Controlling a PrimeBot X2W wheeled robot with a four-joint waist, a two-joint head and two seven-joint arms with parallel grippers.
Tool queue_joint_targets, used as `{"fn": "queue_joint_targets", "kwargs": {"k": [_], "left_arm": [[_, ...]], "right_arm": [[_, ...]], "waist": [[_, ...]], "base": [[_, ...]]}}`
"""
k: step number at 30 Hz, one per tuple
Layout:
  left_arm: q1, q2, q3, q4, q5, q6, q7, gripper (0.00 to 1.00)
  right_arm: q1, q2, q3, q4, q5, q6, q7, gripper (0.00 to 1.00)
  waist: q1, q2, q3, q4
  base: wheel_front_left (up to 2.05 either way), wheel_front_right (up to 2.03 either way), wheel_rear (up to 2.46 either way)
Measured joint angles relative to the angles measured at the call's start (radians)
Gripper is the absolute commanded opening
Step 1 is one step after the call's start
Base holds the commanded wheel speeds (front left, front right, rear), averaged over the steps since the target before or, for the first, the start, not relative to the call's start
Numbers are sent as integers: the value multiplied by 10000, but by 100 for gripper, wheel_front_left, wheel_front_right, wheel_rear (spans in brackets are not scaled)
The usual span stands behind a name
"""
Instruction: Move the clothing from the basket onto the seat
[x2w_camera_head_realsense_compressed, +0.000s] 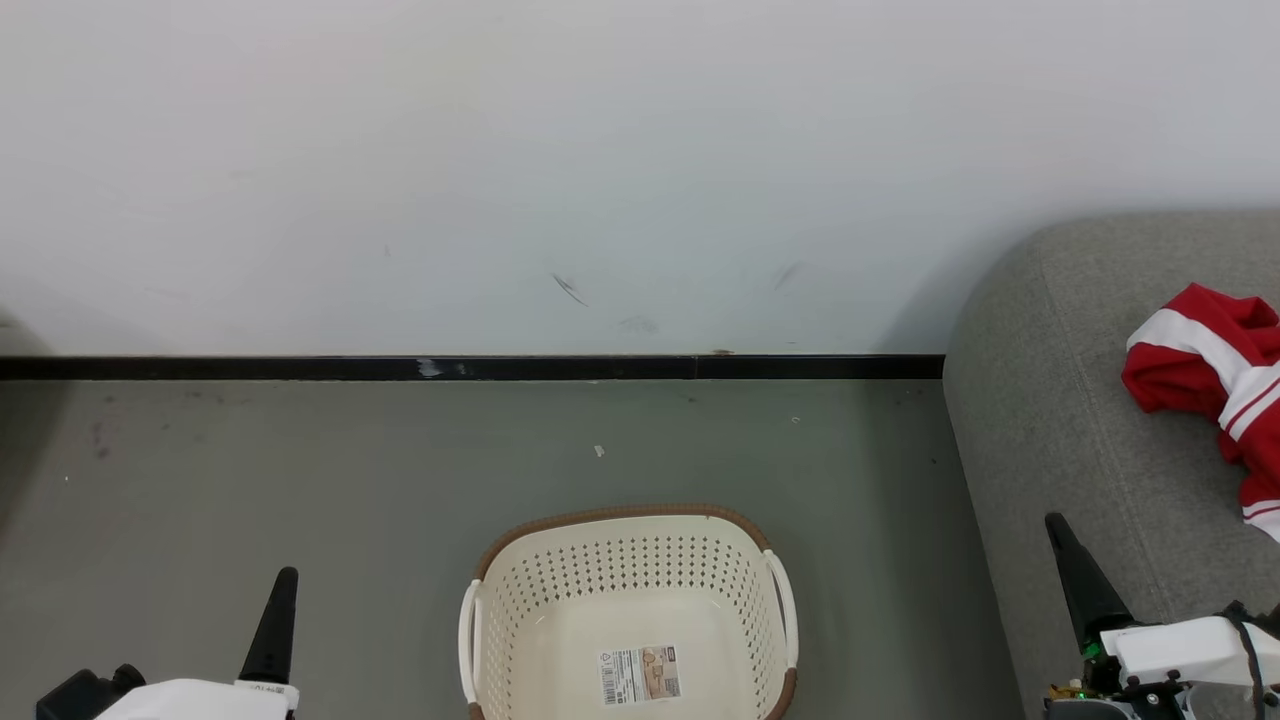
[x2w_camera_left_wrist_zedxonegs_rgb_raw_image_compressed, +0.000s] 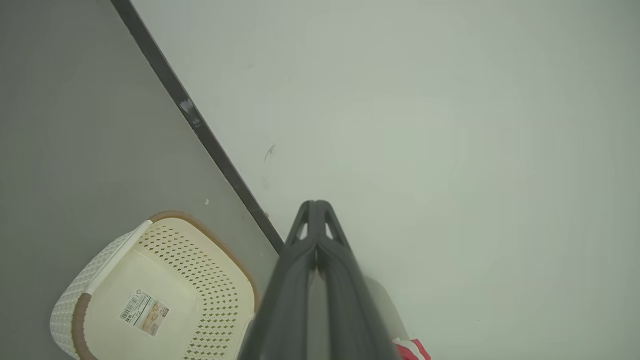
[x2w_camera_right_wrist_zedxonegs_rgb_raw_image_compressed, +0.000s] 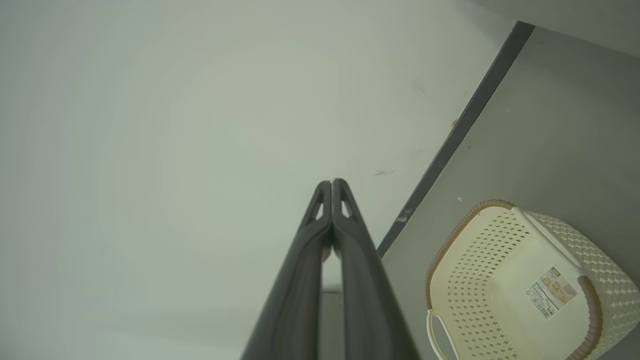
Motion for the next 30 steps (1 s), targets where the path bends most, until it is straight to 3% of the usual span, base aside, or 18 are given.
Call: {"fn": "queue_joint_targets", "kwargs": {"k": [22,30], "left_arm": [[-369,-178,487,297,-2468,-360,711,0],[-373,-190,522,324,-2579,-407,755,0]], "right_arm": [[-401,-169,-52,353,3072,0,585,0],[-407,-188,-59,431,3273,0,587,0]], "waist": [[-3,0,-45,119],[-4,0,-46,121]], "base": [[0,0,0],[0,0,0]]}}
